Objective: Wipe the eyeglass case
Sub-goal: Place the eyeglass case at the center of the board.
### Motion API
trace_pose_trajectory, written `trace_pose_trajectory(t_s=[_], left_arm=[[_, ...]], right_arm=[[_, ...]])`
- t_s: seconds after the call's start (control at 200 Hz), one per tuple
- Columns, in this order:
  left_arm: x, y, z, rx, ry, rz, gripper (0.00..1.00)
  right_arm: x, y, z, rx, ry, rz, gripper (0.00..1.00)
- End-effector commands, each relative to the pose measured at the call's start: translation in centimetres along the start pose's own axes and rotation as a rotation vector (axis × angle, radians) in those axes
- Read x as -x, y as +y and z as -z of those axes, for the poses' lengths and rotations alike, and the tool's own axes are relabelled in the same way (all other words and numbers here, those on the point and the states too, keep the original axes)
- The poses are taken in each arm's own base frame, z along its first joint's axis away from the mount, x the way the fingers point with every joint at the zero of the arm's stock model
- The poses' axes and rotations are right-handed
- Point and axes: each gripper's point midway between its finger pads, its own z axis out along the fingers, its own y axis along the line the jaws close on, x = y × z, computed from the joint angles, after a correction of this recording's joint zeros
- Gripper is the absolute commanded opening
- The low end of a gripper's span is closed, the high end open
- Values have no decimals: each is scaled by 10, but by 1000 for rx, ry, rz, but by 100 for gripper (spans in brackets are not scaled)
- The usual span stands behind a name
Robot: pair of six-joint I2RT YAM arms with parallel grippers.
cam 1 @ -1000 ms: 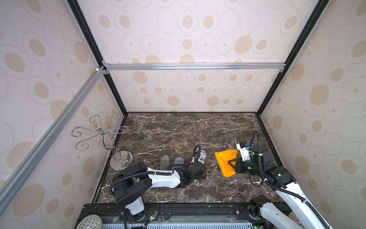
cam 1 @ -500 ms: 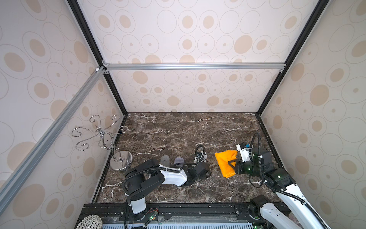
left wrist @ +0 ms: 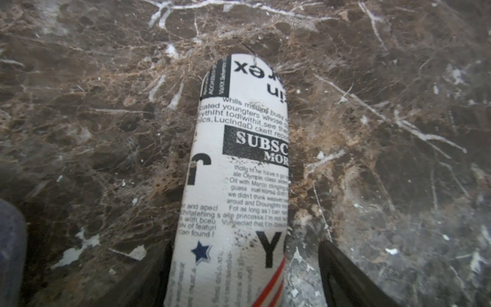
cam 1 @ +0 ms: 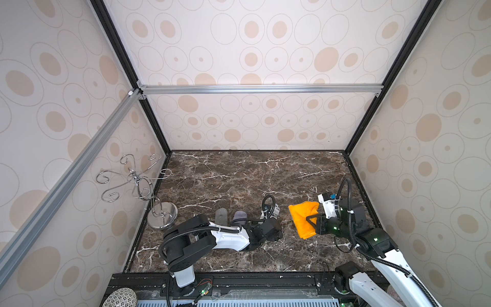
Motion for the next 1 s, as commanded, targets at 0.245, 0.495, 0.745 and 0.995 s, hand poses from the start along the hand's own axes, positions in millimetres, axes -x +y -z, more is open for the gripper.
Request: trace_pose_trajectory(t_s=[0.245,0.495,0.745,0.995], left_arm=[[-4,-53,16,-288,64,-60,82],[8,-80,-2,-315,50,-154,81],[25,-95,-18,-323,22,-183,79],[41,-92,-1,-324,-23,-263,78]], right_arm=[[1,-2,1,-12,-10,-8,0],[-2,-5,0,-25,-2,-16,0],[-1,-9,0,-48,-7,-15,0],[-1,-12,-2,-63,-8,-14,0]])
